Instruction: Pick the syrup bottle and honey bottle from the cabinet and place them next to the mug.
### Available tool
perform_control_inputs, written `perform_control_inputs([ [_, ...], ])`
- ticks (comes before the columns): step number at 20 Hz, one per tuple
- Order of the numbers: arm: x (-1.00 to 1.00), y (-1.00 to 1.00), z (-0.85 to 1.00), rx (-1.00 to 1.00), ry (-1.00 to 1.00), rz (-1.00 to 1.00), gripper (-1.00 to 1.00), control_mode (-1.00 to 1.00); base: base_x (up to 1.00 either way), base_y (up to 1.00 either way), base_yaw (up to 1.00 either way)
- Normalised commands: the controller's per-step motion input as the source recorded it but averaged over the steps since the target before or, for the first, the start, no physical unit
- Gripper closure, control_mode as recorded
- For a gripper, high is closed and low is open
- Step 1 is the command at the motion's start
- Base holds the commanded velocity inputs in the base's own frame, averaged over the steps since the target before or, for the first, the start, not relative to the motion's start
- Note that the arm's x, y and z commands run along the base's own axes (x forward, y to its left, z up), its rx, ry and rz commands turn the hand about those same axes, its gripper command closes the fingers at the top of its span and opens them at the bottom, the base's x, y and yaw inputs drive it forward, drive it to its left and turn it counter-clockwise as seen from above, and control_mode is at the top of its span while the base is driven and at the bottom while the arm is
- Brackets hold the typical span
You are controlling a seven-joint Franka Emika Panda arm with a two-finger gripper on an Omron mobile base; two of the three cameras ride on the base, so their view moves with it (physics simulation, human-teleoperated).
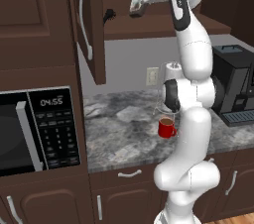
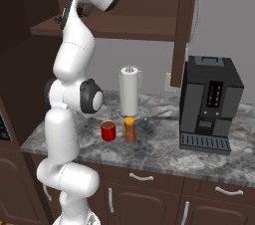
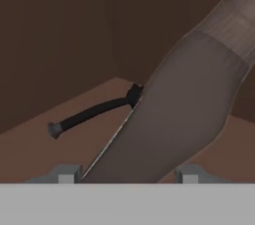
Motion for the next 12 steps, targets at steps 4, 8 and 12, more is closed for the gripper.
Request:
perform_control_inputs([
  [4,-0.89,0.00,0.00,0.03,-0.11,0.00,1.00,-1.00,0.00,0.00,0.00],
  [8,-0.79,0.00,-0.06,0.00,-0.14,0.00,1.00,-1.00,0.00,0.00,0.00],
  [12,-0.94,0.00,-0.10,0.00,-0.15,0.00,1.00,-1.00,0.00,0.00,0.00],
])
